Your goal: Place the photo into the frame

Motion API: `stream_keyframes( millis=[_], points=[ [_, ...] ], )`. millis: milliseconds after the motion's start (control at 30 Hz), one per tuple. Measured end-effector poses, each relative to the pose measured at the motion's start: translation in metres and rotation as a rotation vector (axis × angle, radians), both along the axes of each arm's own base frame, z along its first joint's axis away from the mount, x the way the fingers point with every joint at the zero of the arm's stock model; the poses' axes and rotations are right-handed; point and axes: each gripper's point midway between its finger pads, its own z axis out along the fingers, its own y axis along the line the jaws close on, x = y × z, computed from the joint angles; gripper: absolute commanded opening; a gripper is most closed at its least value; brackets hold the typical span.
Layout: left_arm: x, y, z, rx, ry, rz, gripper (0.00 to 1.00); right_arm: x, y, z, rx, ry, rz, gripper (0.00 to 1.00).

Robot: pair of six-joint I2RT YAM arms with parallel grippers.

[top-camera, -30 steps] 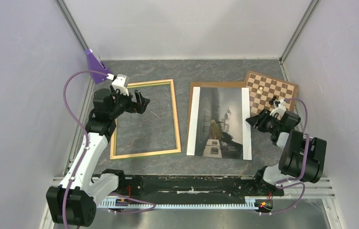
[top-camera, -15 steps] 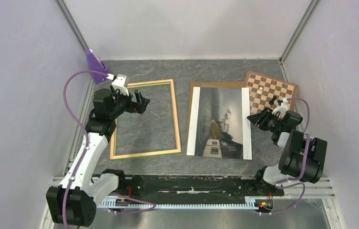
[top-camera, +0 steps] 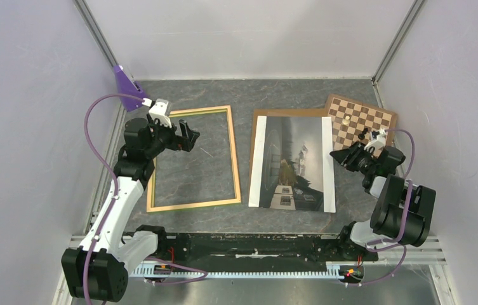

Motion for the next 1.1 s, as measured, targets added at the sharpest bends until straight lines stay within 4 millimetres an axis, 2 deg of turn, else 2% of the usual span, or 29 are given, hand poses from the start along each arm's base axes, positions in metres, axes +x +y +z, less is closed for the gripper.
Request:
stream_keyframes(
  millis=[567,900,1100],
  points=[
    [-0.001,-0.003,0.0,-0.005,0.0,-0.017,1.0,0.0,0.014,0.03,0.071,-0.098,0.065,0.36],
    [-0.002,-0.003,0.0,-0.006,0.0,-0.02,1.0,-0.004,0.019,0.031,0.068,-0.109,0.108,0.37],
    [-0.002,-0.004,0.001,-0.007,0.0,-0.024,1.0,-0.006,0.02,0.022,0.045,-0.09,0.159,0.38]
  ],
)
